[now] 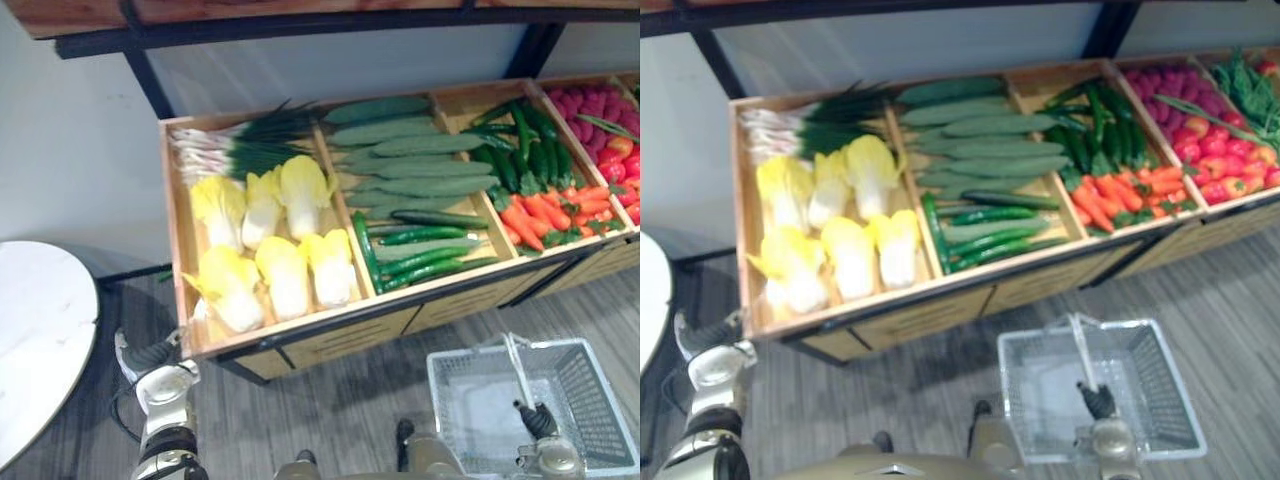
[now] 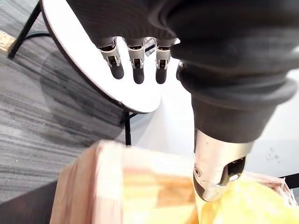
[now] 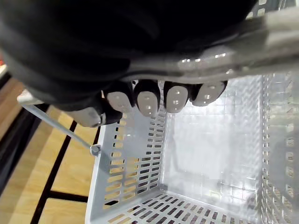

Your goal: Pick vegetable in the basket

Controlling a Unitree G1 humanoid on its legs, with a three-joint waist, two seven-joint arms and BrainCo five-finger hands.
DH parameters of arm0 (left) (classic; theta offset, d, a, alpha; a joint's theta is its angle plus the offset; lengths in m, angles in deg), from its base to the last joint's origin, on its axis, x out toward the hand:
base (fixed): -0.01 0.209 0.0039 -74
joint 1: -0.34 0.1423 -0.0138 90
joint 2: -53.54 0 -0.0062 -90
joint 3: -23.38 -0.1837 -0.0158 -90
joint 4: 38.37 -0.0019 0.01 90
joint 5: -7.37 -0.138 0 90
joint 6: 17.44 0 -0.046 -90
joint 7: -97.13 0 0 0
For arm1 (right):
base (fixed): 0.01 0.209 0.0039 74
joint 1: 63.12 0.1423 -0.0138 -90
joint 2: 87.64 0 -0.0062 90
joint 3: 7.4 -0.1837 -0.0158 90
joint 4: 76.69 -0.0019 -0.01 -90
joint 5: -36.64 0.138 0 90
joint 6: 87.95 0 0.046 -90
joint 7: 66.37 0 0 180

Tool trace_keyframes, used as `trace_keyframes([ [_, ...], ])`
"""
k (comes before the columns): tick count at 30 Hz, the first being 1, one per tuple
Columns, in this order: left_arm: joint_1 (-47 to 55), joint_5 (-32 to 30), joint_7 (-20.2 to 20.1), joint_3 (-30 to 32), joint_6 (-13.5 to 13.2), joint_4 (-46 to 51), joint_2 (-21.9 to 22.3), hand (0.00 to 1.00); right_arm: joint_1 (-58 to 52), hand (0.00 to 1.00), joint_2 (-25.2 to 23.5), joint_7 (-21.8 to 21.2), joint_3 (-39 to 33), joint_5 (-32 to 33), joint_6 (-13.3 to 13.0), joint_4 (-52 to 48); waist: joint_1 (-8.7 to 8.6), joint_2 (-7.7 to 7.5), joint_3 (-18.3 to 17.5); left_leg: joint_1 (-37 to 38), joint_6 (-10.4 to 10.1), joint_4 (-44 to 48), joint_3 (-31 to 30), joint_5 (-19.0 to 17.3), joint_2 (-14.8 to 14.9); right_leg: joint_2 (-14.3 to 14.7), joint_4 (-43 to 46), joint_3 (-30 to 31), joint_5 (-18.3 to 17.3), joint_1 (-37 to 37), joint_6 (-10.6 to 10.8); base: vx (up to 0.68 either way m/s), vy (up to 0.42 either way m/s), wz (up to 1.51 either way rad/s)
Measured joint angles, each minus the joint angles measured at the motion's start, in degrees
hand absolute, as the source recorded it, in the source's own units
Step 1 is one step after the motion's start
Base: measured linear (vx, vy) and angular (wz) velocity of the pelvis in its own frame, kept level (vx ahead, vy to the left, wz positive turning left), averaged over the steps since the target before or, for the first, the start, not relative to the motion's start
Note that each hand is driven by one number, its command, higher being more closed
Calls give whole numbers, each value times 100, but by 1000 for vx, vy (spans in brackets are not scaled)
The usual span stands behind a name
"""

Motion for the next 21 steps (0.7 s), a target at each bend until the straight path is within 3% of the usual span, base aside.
trace_keyframes([
  [1, 19, -1, 64, 48, -2, 215, 225, 0, -21, 100, 15, 0, -109, 0, 26, 1, -4, 128, 56, 25, -100, -121, -20, 76, 105, 96, -108, -156, -12, 75, -25, 10, -231, 11],
  [4, 193, 10, 186, 166, -25, 809, 699, 0, -220, 100, -51, -2, -406, 28, 74, -1, 1, 239, 1, 42, -242, -293, -32, 251, 308, 270, -121, -402, -79, 120, -141, -9, -202, 29],
  [10, 1064, 672, 387, 661, -75, 1984, 1451, 0, -578, 100, -220, -14, -775, 33, 83, -64, 161, 260, -110, 33, -284, -447, 7, 402, 467, 399, -395, -677, -94, 239, -209, -7, -88, 13],
  [13, 1422, 673, 435, 652, -79, 2465, 1713, 0, -737, 100, -286, -10, -879, 28, 148, -64, 305, 236, -254, 37, -268, -445, 51, 415, 443, 353, -513, -763, -59, 360, -198, 49, 23, 19],
  [18, 1656, 585, 408, 375, -133, 3363, 1881, 0, -802, 100, -386, -10, -895, 15, 162, -76, 310, 153, -357, 55, -233, -415, 150, 441, 389, 291, -812, -901, 111, 650, -171, 23, 30, 18],
  [21, 1717, 221, 376, 100, -190, 3828, 1901, 0, -811, 100, -404, -13, -895, 15, 162, -77, 308, 146, -451, 48, -233, -423, 172, 441, 367, 289, -1022, -898, 209, 738, -152, 0, 0, 0],
])
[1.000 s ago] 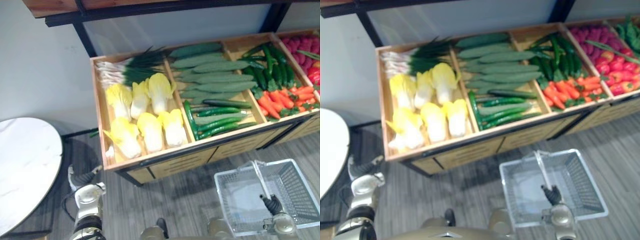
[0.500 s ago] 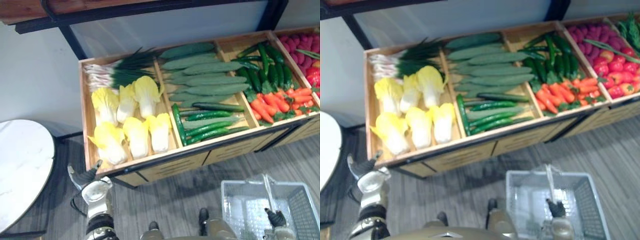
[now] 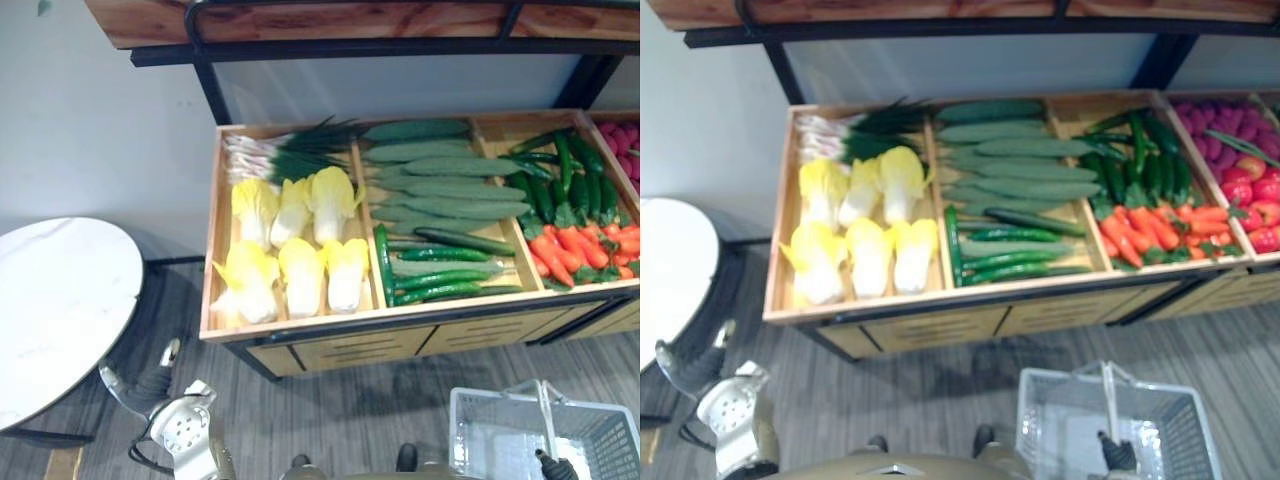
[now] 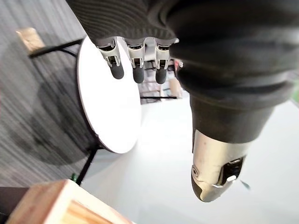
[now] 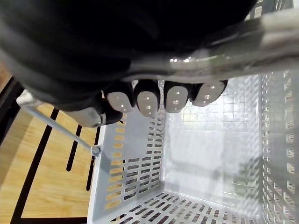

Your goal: Pick vegetable in the basket

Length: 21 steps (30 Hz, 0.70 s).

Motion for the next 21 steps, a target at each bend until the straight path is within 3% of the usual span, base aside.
trace_keyframes([
  [3, -7, -340, -32, -248, -7, 265, 10, 0, -23, 100, -3, -9, 2, 0, 0, 0, -2, -1, -41, 2, 0, -9, 45, 0, -9, 1, -84, 19, 67, 20, 6, -11, -1, -3],
  [12, -39, -309, -347, -764, -4, 288, -2, 0, -75, 100, -3, -59, 42, -14, 0, -2, -12, -48, -118, 2, 9, -95, 256, -3, -63, -10, -267, 181, 231, 10, 40, -6, 6, -9],
  [19, -244, 54, -467, -911, -4, -336, -75, 0, 22, 100, 5, -136, 115, -175, 1, -112, -77, -4, -144, 96, 7, -207, 461, -4, -63, 39, -430, 379, 334, -7, 25, 40, -5, -14],
  [21, -310, 332, -509, -963, -6, -657, -222, 0, 41, 100, 5, -140, 186, -240, 0, -215, -173, 25, -152, 99, 5, -248, 485, -6, -63, 55, -473, 416, 338, -20, 28, 56, -9, -10],
])
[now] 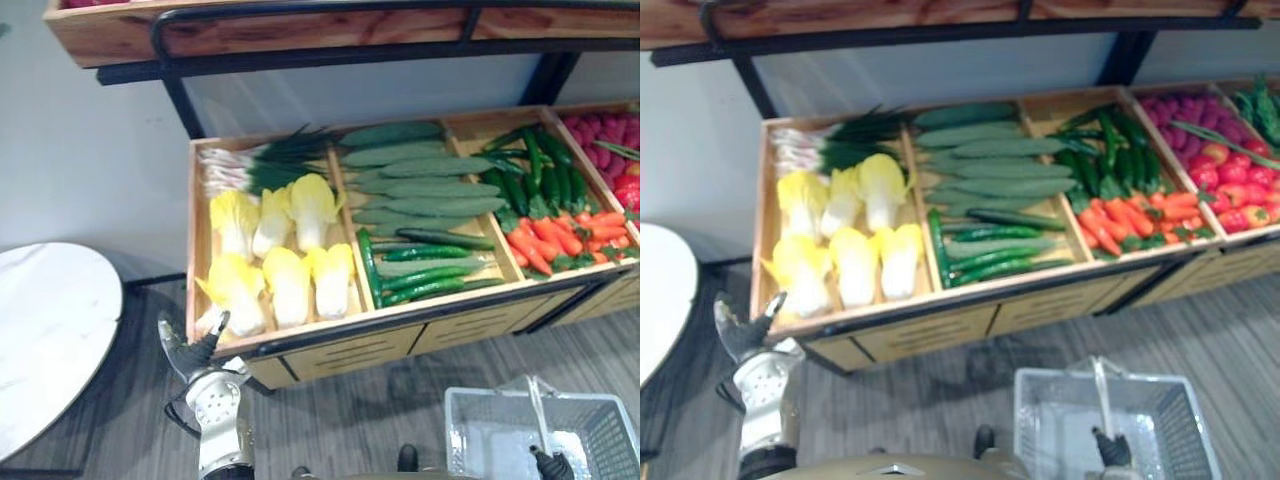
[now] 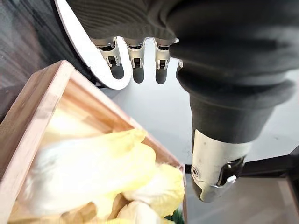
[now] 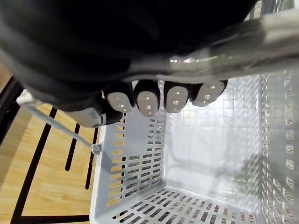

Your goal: Pick vegetable in the basket

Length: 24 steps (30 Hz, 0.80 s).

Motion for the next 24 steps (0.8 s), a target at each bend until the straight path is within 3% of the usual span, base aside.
trace_keyframes([
  [8, -425, 752, -31, 114, -1, -916, -242, 0, 144, 100, 41, -5, 92, -7, 24, 5, -113, 44, 20, -11, -41, -51, 149, -32, 2, 58, -104, 186, 60, -127, -12, 58, -15, -12],
  [24, -1021, 1221, -59, 353, -117, -1714, -471, 0, 496, 100, 292, -103, 322, -6, 22, 16, -161, 174, 221, -187, -62, -40, 388, -57, 3, 145, -85, 503, 124, -493, -54, -9, -31, -10],
])
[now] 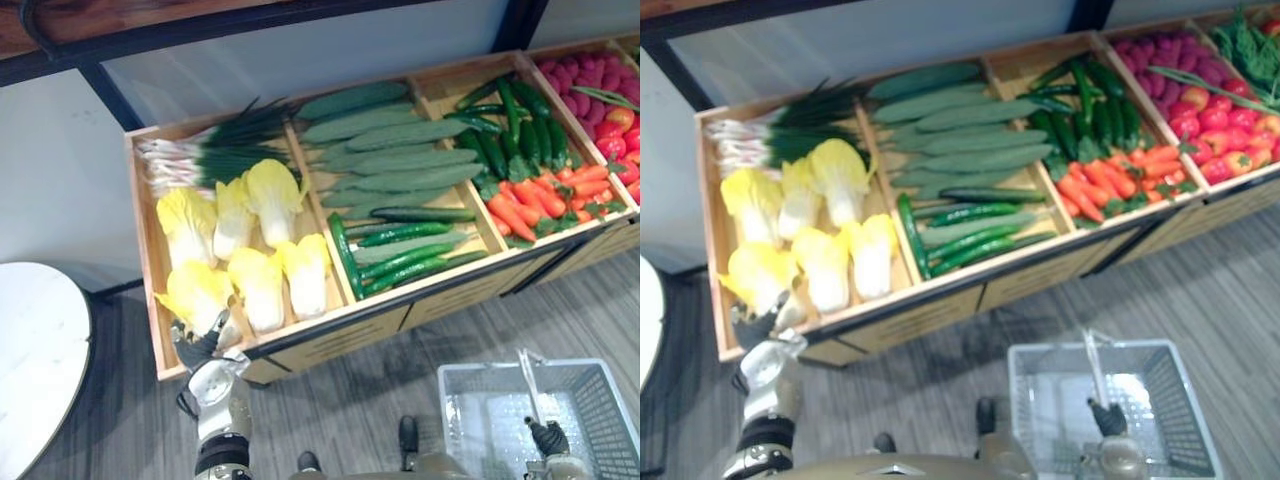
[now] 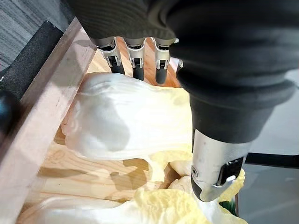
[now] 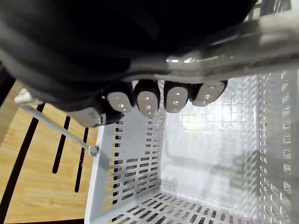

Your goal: Pick vegetable in the basket

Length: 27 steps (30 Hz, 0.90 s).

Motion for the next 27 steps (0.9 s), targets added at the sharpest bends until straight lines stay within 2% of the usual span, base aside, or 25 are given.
trace_keyframes([
  [17, -470, -70, 65, 504, 66, -541, -103, 0, 161, 100, 23, -24, 12, 4, 4, 4, -36, 15, 198, 82, -15, 5, 183, -34, -30, -4, -35, 182, 37, -2, 5, 5, -28, -6],
  [21, -587, -371, 4, 607, 145, -835, -217, 0, 255, 100, 52, -112, 16, 3, 4, 11, -129, 53, 232, 82, -16, 11, 190, -72, -19, -3, -35, 187, 39, -3, 9, -25, -38, 0],
  [27, -750, -892, -121, 912, 189, -1383, -319, 0, 384, 100, 189, -148, 12, 5, 3, 141, -151, 163, 299, 86, -8, 54, 224, -105, -4, -7, -38, 220, 38, -3, 11, 7, -35, -4],
])
